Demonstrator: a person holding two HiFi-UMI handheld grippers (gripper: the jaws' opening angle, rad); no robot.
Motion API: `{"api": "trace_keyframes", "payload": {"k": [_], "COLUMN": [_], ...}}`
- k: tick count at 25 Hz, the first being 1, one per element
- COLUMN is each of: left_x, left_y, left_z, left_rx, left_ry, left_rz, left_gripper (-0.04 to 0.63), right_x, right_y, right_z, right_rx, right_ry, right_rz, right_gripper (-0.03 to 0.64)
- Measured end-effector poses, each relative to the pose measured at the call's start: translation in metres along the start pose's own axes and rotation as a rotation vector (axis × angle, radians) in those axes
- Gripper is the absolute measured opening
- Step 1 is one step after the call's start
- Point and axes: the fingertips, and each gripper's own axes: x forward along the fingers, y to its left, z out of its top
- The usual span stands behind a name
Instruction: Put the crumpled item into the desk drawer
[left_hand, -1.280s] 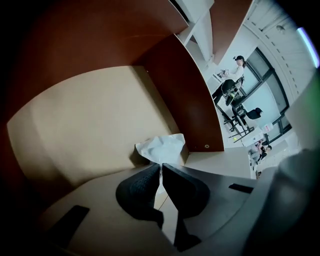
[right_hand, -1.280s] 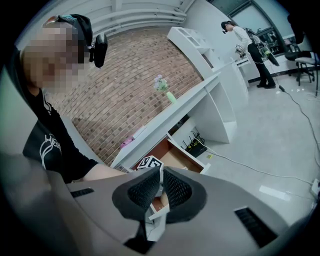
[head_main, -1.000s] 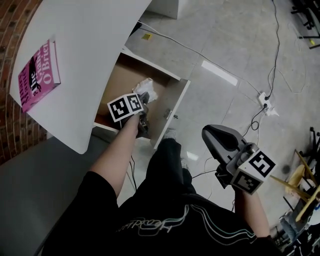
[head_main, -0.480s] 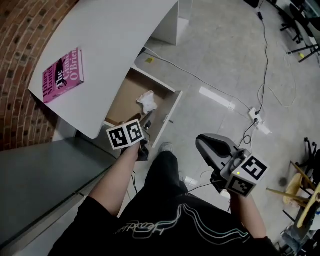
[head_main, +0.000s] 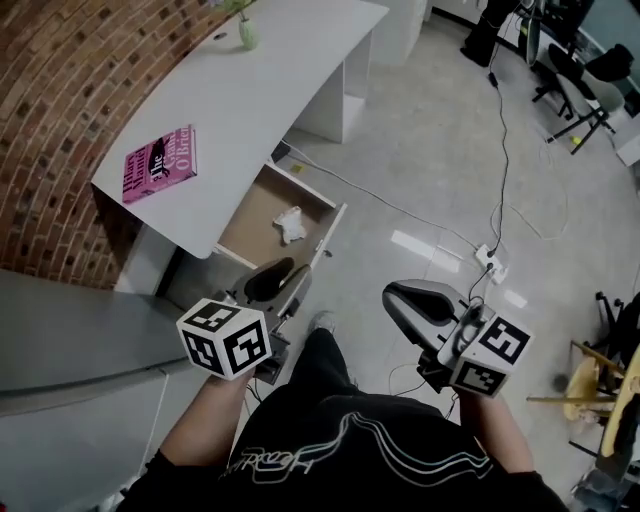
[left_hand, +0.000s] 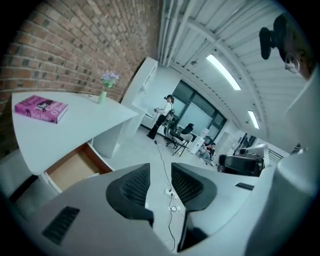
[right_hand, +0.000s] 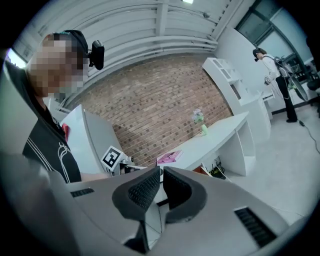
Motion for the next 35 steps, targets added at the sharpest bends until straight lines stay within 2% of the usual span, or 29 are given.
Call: {"api": "trace_keyframes", "payload": {"k": [6, 10, 15, 27, 35], "left_x": [-0.054, -0.087, -0.12, -0.161, -0.183], "left_y": [-0.094, -0.143, -0.191, -0.237, -0.265], "left_z": [0.016, 0.033, 0.043, 0.041, 0.041], "left_rx": [0.096, 0.153, 0.239, 0.292, 0.324], "left_ry": [-0.055, -0.095, -0.143, -0.214, -0.229], "left_rz": [-0.107, -0.185, -0.243, -0.285, -0.319], "left_gripper": [0.047, 0.029, 0.021, 0.021, 0.021], "right_x": [-0.036, -0.042, -0.062, -0.095, -0.117], "right_y": [0.051, 0.083, 0.122, 0.167, 0.198], "right_z": [0.018, 0.038, 0.057, 0.069, 0.079], "right_rx": [-0.103, -0.149, -0.225, -0.266, -0.322], "right_ry": [-0.042, -0.068, -0.104, -0.171, -0.196], "right_rz": [0.04, 0.072, 0.098, 0.111, 0.117], "right_gripper": [0.049, 0.049, 0.049, 0.049, 0.049]}}
